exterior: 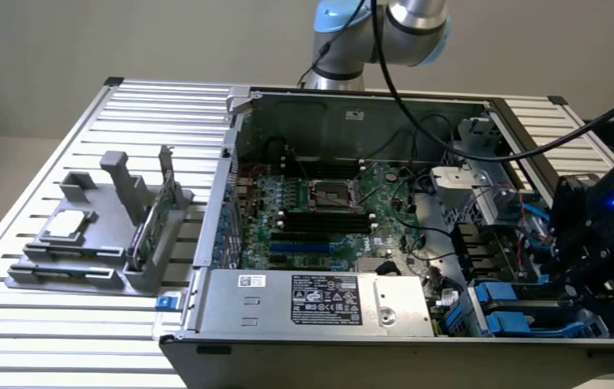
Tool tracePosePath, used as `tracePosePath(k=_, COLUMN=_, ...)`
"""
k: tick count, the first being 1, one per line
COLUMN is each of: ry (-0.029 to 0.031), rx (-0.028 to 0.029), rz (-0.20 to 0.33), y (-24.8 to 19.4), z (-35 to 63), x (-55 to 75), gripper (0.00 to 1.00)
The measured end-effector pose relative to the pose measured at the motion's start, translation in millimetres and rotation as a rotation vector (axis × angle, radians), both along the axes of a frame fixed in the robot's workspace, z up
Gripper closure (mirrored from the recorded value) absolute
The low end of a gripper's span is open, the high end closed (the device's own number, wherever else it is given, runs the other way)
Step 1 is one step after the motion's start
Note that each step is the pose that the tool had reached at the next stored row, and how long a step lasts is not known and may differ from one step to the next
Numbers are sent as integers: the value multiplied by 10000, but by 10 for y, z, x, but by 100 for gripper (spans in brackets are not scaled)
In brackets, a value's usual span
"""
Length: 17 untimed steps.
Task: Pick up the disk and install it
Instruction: 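Insert the first disk wire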
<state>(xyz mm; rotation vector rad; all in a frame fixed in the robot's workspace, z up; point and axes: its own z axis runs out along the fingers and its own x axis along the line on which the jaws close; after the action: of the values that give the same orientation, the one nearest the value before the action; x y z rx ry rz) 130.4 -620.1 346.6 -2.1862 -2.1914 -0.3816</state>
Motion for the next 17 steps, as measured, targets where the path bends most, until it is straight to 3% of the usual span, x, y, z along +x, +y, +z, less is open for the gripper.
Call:
tracePosePath(k=8, ry=1, rx=1, rz=-2, y=-8, z=174, x=-20, gripper=74)
tracePosePath(k=17, ry=1, rx=2, rz=-1, y=-7, z=237, x=-115, gripper=74)
